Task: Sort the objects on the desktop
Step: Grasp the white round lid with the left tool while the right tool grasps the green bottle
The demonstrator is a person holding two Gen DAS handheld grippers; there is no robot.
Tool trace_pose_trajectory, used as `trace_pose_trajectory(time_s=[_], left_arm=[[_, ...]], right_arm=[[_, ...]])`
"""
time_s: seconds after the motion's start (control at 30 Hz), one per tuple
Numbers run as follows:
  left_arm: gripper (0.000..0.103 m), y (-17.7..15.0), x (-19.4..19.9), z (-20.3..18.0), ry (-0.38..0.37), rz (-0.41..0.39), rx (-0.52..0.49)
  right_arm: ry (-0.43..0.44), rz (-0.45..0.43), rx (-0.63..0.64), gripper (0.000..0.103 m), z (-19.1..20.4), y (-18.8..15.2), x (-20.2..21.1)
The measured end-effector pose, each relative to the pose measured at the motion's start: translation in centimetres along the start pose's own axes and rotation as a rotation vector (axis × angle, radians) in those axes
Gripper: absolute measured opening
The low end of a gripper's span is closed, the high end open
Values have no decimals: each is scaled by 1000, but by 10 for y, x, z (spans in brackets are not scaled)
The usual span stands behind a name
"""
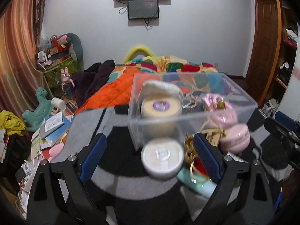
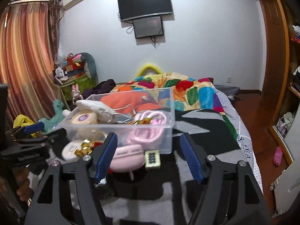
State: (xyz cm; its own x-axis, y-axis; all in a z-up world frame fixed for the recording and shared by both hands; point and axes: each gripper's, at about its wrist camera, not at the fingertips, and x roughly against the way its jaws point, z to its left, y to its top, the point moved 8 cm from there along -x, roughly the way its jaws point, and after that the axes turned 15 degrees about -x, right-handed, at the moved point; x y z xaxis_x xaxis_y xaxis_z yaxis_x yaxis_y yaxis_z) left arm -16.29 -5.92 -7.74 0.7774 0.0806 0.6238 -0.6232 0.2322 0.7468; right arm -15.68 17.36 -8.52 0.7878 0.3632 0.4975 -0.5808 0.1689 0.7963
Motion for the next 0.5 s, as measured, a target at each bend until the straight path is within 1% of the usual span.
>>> trace_pose_trajectory(time_s=[0.3, 0.5], left_arm=[[94, -36, -10, -2, -44, 59, 22], [94, -53, -22, -5, -48, 114, -2]], right_arm=[[30, 49, 50, 67, 17, -37, 2], [69, 88, 46, 67, 23, -51, -2]])
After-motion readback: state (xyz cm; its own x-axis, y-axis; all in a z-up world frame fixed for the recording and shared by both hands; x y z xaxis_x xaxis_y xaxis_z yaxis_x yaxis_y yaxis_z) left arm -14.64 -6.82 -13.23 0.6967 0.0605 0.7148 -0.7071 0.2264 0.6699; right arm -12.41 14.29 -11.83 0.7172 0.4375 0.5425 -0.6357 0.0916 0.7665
